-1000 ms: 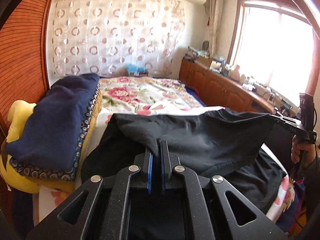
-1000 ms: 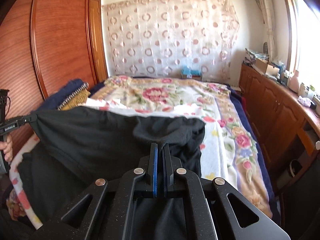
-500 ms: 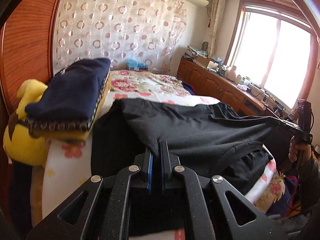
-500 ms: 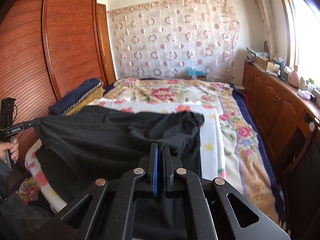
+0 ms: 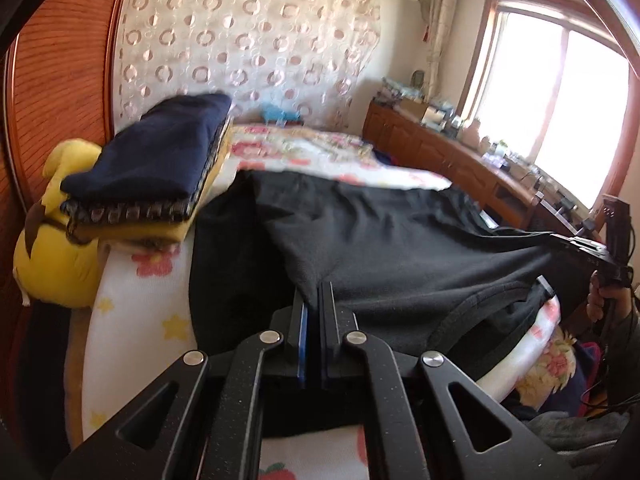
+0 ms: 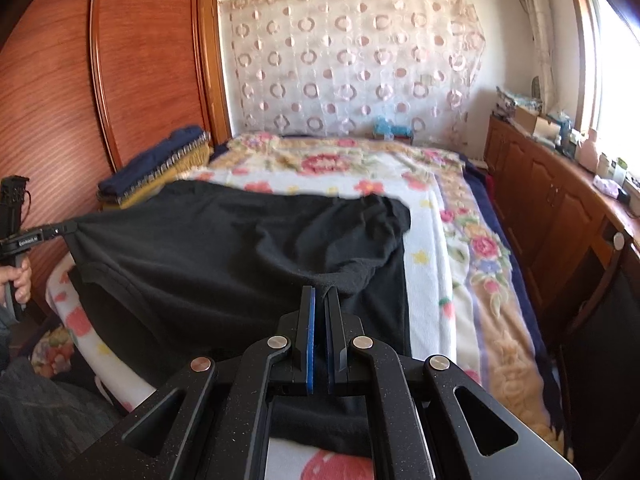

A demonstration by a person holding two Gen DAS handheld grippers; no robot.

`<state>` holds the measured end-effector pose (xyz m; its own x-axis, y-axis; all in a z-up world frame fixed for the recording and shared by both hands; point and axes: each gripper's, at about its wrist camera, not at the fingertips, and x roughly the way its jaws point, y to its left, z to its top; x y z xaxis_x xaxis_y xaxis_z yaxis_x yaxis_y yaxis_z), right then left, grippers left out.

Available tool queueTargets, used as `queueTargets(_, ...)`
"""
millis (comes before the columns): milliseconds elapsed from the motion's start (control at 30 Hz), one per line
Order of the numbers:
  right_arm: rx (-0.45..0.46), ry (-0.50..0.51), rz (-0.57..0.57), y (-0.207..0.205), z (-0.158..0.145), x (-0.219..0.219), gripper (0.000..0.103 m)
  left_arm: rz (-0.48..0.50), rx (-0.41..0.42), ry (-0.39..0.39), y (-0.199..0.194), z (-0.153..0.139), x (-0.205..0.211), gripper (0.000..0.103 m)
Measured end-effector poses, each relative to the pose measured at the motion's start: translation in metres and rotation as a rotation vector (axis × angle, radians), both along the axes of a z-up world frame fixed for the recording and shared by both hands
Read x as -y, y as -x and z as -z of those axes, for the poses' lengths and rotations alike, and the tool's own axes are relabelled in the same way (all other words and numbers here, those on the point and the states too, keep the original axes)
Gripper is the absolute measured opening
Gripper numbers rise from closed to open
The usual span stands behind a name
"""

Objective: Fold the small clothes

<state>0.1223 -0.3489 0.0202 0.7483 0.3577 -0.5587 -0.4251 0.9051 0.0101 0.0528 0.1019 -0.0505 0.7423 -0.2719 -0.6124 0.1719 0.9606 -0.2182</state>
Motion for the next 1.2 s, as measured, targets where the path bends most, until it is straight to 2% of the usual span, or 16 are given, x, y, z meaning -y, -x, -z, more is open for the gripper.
queueTargets(100,-0.045,0.015,-0.002,-0.003,0.011,-0.006,0.004,-0.008,-0.059,-0.017,0.0,0.019,-0.002,0.005)
queueTargets(200,-0.083,0.037,0.009,-0.009,0.018,-0.008,0.004,-0.032,-0.083,-0.035,0.001,0.027,-0.005,0.005)
queueTargets(267,-0.09,0.047,0.012,-0.011,0.016,-0.009,0.01,-0.044,-0.09,-0.031,0.002,0.029,-0.008,0.005)
queueTargets(367,-0.091,0.043,0.012,-0.009,0.012,-0.008,0.011,-0.064,-0.096,-0.035,0.004,0.03,-0.01,0.005)
queueTargets(467,-0.08,0.05,0.015,-0.008,0.006,-0.01,0.017,-0.076,-0.096,-0.035,0.006,0.03,-0.013,0.006)
queueTargets(500,-0.071,0.055,0.009,-0.006,0.005,-0.011,0.018,-0.076,-0.093,-0.036,0.007,0.031,-0.014,0.008)
queueTargets(567,-0.051,0.062,0.001,-0.001,0.006,-0.012,0.021,-0.07,-0.081,-0.046,0.008,0.028,-0.015,0.019)
queueTargets(633,-0.035,0.06,-0.007,0.002,0.003,-0.015,0.026,-0.073,-0.072,-0.046,0.008,0.025,-0.016,0.039)
queueTargets(667,-0.028,0.058,-0.009,0.003,0.003,-0.015,0.027,-0.072,-0.073,-0.041,0.007,0.024,-0.017,0.043)
queueTargets(700,-0.022,0.056,-0.011,0.004,0.002,-0.017,0.028,-0.073,-0.074,-0.039,0.006,0.024,-0.017,0.052)
queueTargets(733,-0.019,0.053,-0.015,0.005,0.003,-0.019,0.029,-0.077,-0.072,-0.044,0.005,0.024,-0.017,0.065)
queueTargets(800,-0.015,0.054,-0.026,0.005,0.006,-0.024,0.031,-0.085,-0.072,-0.066,0.003,0.025,-0.015,0.077)
queueTargets(867,-0.014,0.058,-0.031,0.004,0.009,-0.029,0.033,-0.083,-0.085,-0.072,0.001,0.028,-0.015,0.077)
queueTargets(1033,-0.029,0.052,-0.056,-0.002,0.02,-0.042,0.046,-0.098,-0.119,-0.1,-0.003,0.039,-0.017,0.077)
queueTargets(1200,-0.038,0.086,-0.08,-0.009,0.031,-0.059,0.055,-0.118,-0.151,-0.101,-0.005,0.048,-0.024,0.077)
